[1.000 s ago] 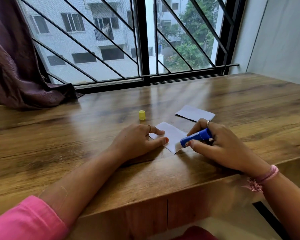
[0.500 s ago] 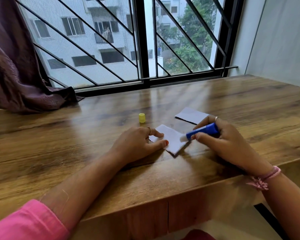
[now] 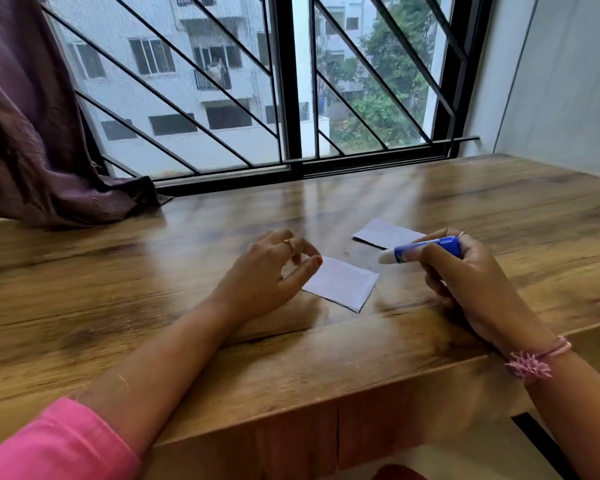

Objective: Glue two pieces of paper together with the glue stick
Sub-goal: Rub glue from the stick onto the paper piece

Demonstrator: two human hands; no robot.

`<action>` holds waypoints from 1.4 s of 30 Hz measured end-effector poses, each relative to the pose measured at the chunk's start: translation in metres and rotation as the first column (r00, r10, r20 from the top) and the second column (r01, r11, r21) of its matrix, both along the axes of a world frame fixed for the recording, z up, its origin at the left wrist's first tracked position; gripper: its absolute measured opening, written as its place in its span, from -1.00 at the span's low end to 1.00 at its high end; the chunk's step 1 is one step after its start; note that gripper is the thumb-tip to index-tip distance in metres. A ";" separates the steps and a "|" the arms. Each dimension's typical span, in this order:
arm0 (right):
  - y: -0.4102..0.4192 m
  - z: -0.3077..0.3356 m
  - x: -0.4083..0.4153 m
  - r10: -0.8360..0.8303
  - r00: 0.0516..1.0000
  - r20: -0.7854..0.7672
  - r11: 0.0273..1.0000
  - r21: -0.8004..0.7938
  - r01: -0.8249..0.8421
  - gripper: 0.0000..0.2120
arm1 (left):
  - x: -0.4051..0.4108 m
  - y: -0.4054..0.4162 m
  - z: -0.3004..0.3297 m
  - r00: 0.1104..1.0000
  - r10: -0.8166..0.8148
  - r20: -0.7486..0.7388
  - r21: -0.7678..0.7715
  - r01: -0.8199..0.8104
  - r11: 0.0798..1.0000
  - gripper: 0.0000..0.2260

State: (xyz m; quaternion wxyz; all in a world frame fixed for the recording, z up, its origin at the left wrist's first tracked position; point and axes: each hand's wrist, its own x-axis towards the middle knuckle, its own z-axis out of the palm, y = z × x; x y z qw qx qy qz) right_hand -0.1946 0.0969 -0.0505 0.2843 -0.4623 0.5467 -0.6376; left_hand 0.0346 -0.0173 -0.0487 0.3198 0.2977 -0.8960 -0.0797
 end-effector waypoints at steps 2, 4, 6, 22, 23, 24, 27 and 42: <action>0.001 0.001 0.002 0.004 1.000 0.010 1.000 -0.005 -0.004 -0.89 | 0.004 -0.004 -0.001 0.990 -0.088 0.106 0.010 0.088 0.996 -0.65; 0.002 0.003 0.003 0.009 1.000 0.014 1.000 -0.003 -0.009 -0.83 | 0.006 -0.008 -0.002 0.962 -0.187 0.200 0.098 0.170 0.981 -0.62; 0.003 0.003 0.003 0.015 1.000 0.018 1.000 0.001 -0.015 -0.74 | 0.006 -0.012 -0.004 0.933 -0.231 0.276 0.146 0.197 0.970 -0.59; -0.002 -0.003 -0.004 -0.020 0.999 0.028 0.999 0.032 0.020 -0.95 | -0.006 0.012 0.001 0.927 -0.087 0.365 0.150 0.033 0.988 -0.27; -0.002 -0.003 -0.004 -0.021 0.999 0.035 0.999 0.032 0.020 -0.95 | -0.005 0.011 0.001 0.936 -0.087 0.342 0.156 0.035 0.987 -0.30; -0.002 -0.004 -0.004 -0.024 0.999 0.037 0.999 0.031 0.022 -0.94 | -0.004 0.008 0.000 0.947 -0.093 0.307 0.171 0.041 0.984 -0.36; -0.003 -0.005 -0.005 -0.024 0.999 0.027 0.999 0.028 0.023 -0.94 | 0.003 0.002 0.002 0.968 -0.149 0.202 0.236 0.099 0.967 -0.50; -0.003 -0.005 -0.005 -0.020 1.000 0.005 0.999 0.027 0.020 -0.92 | 0.009 -0.002 0.005 0.907 -0.283 0.312 0.321 0.180 0.930 -0.54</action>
